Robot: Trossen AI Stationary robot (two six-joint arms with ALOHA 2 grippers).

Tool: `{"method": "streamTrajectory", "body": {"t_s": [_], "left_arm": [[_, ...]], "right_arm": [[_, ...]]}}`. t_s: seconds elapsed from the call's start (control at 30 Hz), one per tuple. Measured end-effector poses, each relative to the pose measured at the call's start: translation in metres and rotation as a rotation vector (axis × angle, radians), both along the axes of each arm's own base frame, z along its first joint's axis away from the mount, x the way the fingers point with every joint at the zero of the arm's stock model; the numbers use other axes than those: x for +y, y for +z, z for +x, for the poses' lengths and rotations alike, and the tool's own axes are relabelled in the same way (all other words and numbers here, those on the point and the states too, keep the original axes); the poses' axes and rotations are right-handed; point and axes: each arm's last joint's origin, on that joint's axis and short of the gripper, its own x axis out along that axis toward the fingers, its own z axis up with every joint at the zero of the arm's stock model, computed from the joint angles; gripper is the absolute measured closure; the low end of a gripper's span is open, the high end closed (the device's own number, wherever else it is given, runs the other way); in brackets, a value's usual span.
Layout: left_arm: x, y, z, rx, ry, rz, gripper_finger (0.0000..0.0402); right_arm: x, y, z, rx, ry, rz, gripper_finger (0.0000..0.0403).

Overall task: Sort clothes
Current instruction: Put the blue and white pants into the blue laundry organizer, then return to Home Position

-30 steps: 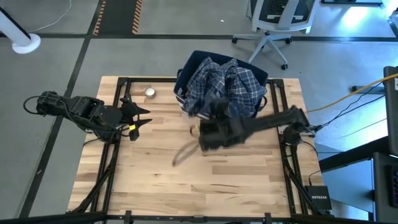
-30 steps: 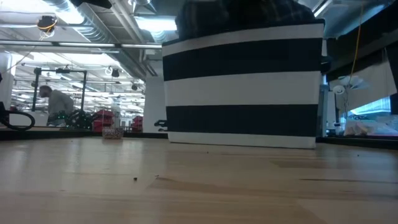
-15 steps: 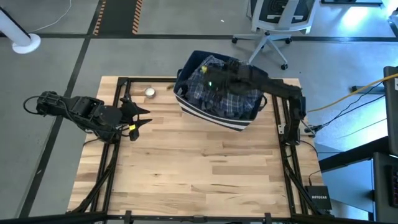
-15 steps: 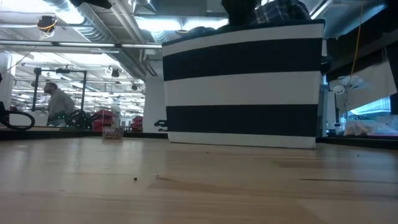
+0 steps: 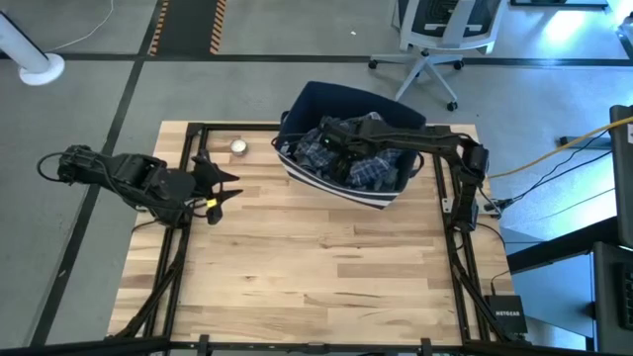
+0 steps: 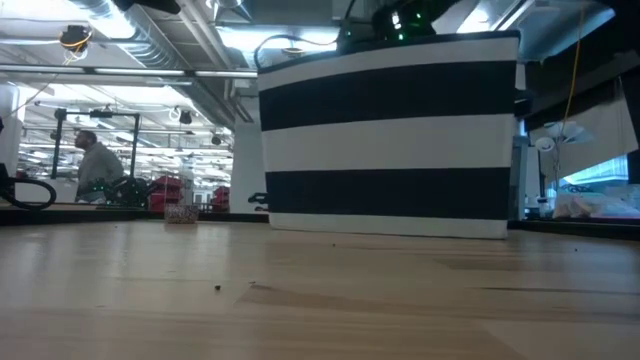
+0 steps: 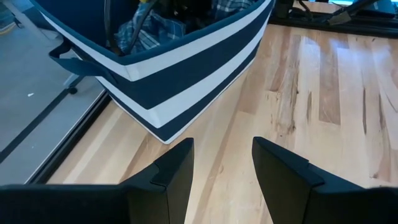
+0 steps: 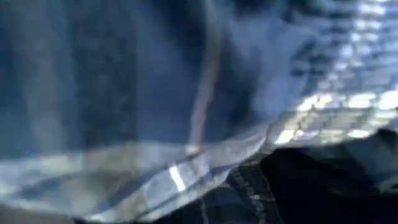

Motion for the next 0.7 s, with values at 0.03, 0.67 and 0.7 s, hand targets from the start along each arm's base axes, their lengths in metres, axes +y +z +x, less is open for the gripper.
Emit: {"method": "streamTrajectory", "body": {"t_s": [0.03, 0.67, 0.7], "left_arm": [[0.0, 0.0, 0.0, 0.002, -0.001, 0.002, 0.0244], [-0.002, -0.003, 0.006, 0.031, -0.007, 0.02, 0.0244], [-0.002, -0.003, 0.006, 0.032, -0.008, 0.02, 0.0244]], "right_arm": [[0.0, -0.002, 0.0, -0.002, 0.003, 0.004, 0.015], [0.082, 0.186, -0.023, -0.24, 0.226, -0.316, 0.015], [0.091, 0.19, -0.023, -0.244, 0.273, -0.329, 0.015]]}}
